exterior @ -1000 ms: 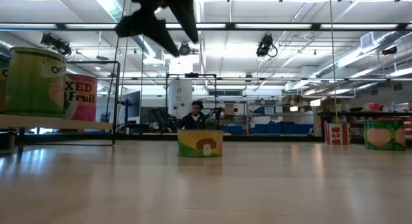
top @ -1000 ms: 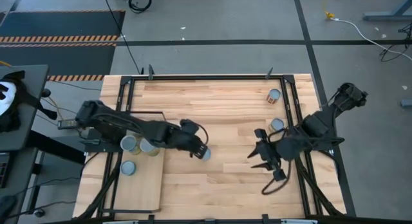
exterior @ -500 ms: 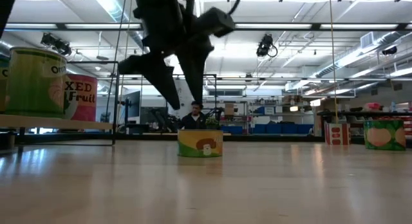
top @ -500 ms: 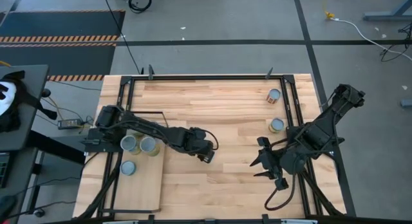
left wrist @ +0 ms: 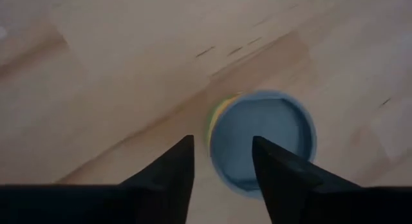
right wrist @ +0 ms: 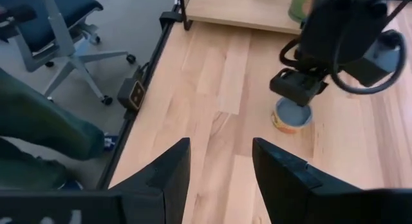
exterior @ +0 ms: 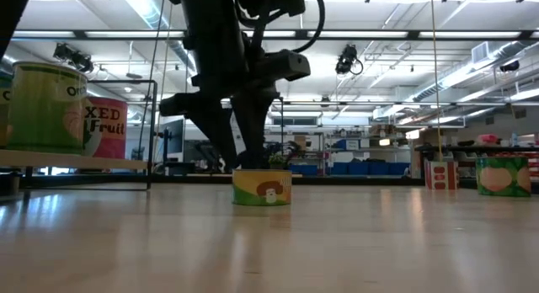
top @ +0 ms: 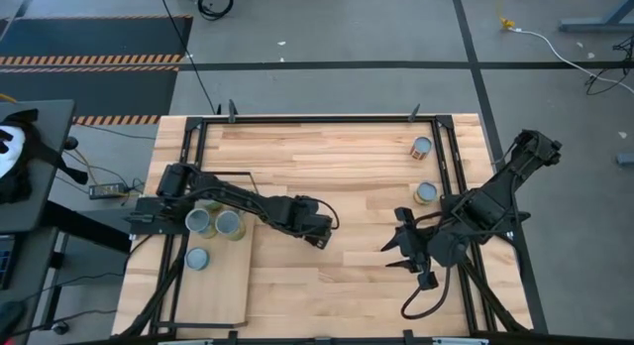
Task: Pick and place cans onto a shelf
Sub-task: Put the canned mushroom on the shelf
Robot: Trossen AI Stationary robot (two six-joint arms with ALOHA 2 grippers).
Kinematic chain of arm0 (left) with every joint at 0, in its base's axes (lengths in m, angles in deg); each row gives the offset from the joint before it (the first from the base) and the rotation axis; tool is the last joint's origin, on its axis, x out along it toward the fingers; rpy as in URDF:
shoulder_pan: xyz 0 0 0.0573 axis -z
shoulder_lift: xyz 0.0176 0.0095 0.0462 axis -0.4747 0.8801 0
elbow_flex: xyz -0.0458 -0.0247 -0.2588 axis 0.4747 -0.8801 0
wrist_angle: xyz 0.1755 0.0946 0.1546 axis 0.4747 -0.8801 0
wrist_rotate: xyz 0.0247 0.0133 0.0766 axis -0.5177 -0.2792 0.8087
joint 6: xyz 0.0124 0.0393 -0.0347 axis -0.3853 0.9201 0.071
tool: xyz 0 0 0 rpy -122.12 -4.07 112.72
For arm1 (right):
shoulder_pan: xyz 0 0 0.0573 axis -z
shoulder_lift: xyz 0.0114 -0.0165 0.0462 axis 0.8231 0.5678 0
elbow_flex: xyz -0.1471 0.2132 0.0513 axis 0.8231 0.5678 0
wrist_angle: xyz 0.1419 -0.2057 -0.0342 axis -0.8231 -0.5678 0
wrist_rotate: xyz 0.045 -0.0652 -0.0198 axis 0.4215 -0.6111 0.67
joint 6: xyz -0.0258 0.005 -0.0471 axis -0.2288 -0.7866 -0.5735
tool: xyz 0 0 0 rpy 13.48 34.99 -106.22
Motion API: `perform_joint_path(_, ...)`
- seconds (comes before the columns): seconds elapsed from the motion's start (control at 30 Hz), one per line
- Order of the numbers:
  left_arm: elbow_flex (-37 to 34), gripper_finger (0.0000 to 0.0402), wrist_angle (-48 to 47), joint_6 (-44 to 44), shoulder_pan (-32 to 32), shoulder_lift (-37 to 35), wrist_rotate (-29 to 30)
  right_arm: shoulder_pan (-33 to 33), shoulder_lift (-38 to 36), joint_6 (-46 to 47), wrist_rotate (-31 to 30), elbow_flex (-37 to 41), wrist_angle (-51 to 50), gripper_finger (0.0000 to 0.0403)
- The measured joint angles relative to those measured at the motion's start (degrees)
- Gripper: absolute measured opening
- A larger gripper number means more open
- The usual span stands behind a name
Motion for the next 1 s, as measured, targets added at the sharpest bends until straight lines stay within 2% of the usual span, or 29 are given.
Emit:
perform_joint_path(0.17, -0.08, 0.0115, 0.64, -4.32, 0.15, 2.57, -0.8, 0.05, 0.0, -0.03, -1.3, 0.0, 0.11, 0.0173)
perform_joint_path(0.4, 0.2, 0.0082, 2.81, -4.34, 0.76, 3.89, -0.58, 0.4, 0.0, -0.8, -2.06, 0.0, 0.04, 0.0173)
perform_joint_path(0.6, -0.09, 0.0011, 1.59, -3.48, 0.9, 2.33, -0.71, 1.47, 0.0, -2.15, -2.07, 0.0, -0.42, 0.0173)
perform_joint_path(0.73, -0.2, 0.0009, 0.38, -1.67, 1.77, -2.07, -0.36, 1.89, 0.0, -2.15, -2.04, 0.0, -0.82, 0.0173)
perform_joint_path(0.87, -0.17, 0.0006, -0.25, 1.89, 4.99, -9.5, -0.26, 1.88, 0.0, -1.83, -1.86, 0.0, -0.91, 0.0173)
perform_joint_path(1.0, -0.07, 0.0005, -6.13, -2.81, 10.91, -17.2, 0.39, 1.9, 0.0, -0.58, -1.85, 0.0, -0.98, 0.0173)
